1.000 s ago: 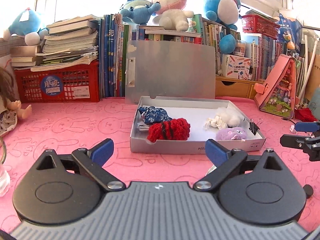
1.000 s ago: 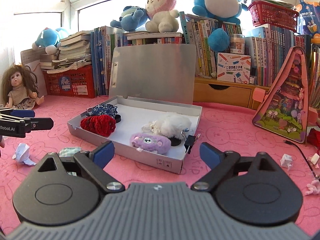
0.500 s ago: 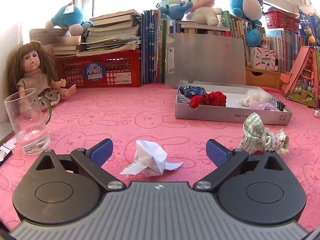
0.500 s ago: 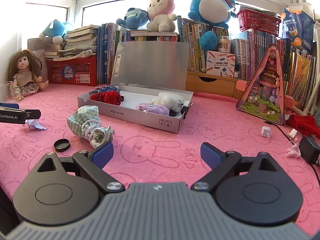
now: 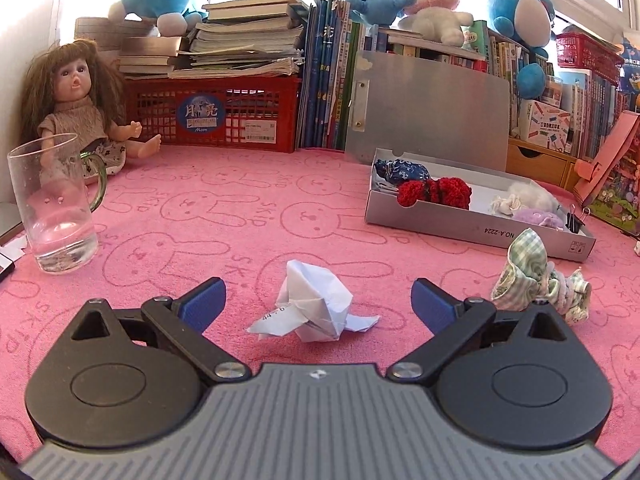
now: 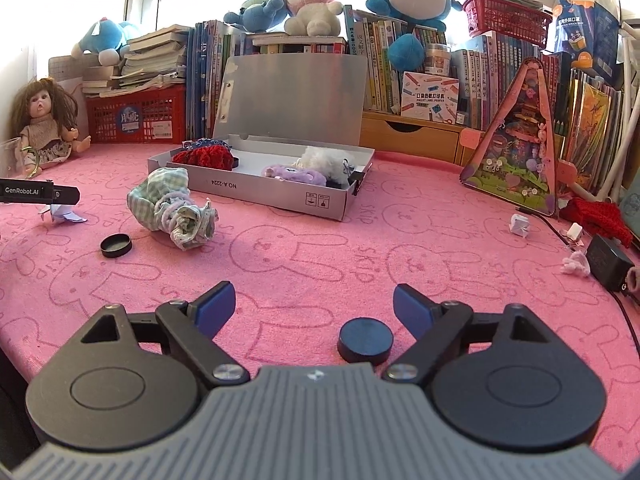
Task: Organize objects
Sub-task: 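Withdraw both open tools toward the black lid and crumpled white paper, then grasp the black lid with the right tool while the left grasps the crumpled white paper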
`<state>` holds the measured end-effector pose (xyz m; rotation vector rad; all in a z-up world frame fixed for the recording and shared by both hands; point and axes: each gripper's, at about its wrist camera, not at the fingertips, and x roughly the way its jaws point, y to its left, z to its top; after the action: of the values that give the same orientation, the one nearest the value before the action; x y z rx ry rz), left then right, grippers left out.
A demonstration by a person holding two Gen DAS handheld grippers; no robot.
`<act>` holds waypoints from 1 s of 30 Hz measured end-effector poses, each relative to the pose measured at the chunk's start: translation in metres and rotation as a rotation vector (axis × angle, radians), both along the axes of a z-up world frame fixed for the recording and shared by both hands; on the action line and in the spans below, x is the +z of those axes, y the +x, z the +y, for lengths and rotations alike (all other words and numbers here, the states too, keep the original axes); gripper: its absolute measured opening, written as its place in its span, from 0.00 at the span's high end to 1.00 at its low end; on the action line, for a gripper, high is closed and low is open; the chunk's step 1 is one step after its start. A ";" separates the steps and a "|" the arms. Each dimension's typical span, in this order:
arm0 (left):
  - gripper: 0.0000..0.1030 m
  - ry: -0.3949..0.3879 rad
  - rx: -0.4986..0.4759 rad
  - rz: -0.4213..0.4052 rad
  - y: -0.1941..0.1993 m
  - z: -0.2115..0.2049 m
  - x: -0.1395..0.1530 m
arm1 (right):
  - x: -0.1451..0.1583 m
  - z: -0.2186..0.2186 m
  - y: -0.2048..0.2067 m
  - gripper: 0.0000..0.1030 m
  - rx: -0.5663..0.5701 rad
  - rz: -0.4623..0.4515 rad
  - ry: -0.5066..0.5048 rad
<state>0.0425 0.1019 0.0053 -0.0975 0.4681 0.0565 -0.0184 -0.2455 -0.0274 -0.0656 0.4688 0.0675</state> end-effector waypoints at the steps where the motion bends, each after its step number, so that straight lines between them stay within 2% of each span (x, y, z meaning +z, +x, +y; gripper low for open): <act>1: 0.03 -0.009 0.007 0.003 0.000 0.001 -0.001 | 0.000 -0.002 -0.001 0.16 -0.006 0.001 0.004; 3: 0.06 -0.024 0.013 0.007 -0.001 0.002 -0.002 | -0.001 -0.004 -0.001 0.22 -0.014 0.006 0.009; 11: 0.09 -0.014 0.014 0.010 0.001 0.000 -0.003 | -0.007 -0.012 -0.004 0.27 -0.069 0.024 0.035; 15: 0.11 0.029 0.074 0.018 0.004 -0.003 -0.004 | -0.013 -0.014 -0.004 0.28 -0.095 0.038 0.029; 19: 0.12 0.038 0.082 0.024 0.006 -0.004 -0.003 | -0.016 -0.014 -0.005 0.33 -0.107 0.049 0.028; 22: 0.30 0.031 0.085 0.027 0.007 -0.004 -0.003 | -0.019 -0.014 -0.004 0.42 -0.110 0.062 0.033; 23: 0.46 0.022 0.092 0.031 0.007 -0.004 -0.003 | -0.018 -0.013 -0.004 0.46 -0.109 0.063 0.033; 24: 0.54 0.003 0.089 0.028 0.007 -0.002 -0.002 | -0.017 -0.012 -0.003 0.52 -0.107 0.067 0.036; 26: 0.63 -0.011 0.081 0.024 0.005 -0.003 0.000 | -0.016 -0.010 -0.003 0.56 -0.101 0.068 0.035; 27: 0.64 0.004 0.076 0.018 0.005 -0.006 0.003 | -0.016 -0.009 -0.003 0.59 -0.098 0.068 0.033; 30: 0.65 0.033 0.048 0.003 0.001 -0.014 0.007 | -0.015 -0.007 -0.002 0.62 -0.091 0.067 0.042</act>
<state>0.0437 0.0884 0.0125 -0.0759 0.4678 0.1114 -0.0201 -0.2526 -0.0426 -0.0007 0.5363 -0.0097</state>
